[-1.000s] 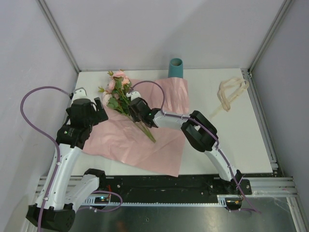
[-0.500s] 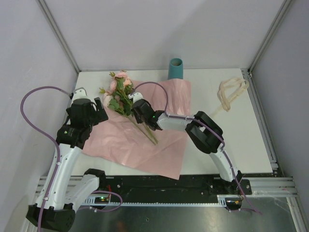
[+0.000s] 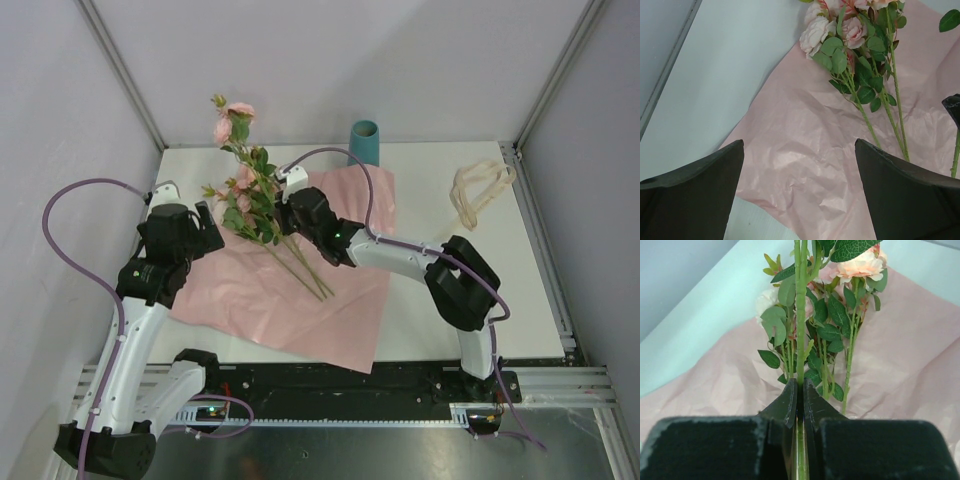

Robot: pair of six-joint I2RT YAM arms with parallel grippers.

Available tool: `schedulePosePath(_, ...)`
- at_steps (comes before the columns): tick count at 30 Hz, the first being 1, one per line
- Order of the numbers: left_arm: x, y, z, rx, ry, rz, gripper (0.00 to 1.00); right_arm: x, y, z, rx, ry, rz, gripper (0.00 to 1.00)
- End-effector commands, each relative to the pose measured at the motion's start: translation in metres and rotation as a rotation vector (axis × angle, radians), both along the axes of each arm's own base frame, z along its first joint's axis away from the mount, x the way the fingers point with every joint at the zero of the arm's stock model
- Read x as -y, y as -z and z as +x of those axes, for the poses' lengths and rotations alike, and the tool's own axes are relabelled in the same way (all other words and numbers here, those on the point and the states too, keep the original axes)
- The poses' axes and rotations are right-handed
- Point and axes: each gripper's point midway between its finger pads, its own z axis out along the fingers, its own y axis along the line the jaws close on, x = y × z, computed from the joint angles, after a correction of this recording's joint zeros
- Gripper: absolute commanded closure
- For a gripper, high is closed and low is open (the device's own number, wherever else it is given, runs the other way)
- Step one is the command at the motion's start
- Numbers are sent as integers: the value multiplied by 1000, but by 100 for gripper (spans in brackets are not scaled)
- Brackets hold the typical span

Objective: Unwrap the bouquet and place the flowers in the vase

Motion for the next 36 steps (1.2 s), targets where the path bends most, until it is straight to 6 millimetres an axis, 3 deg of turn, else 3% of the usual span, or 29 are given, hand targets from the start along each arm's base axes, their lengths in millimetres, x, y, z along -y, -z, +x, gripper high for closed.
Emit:
schedulePosePath(1,3,-6,5,39,-4,-20,3,0,-32,-3,35,-7,110,100)
schedulePosePath(5,3,-6,5,41,-1,-23,3,7,-55,2,66,-12,174,100)
schedulePosePath(12,8,-5,5,36,27,-29,3,41,-122,20,227,-72,327,100)
schedulePosePath(19,35,7,11,-17,157,-82,0,102,-198,42,547,-106,400,100)
schedulePosePath(25,67,8,6,-32,308,-154,0,169,-256,64,810,-64,494,100)
schedulePosePath(30,74,19,-1,-47,347,-179,0,211,-274,88,971,-29,542,100)
schedulePosePath(36,73,17,-1,-37,348,-176,0,229,-278,121,1044,-24,506,100)
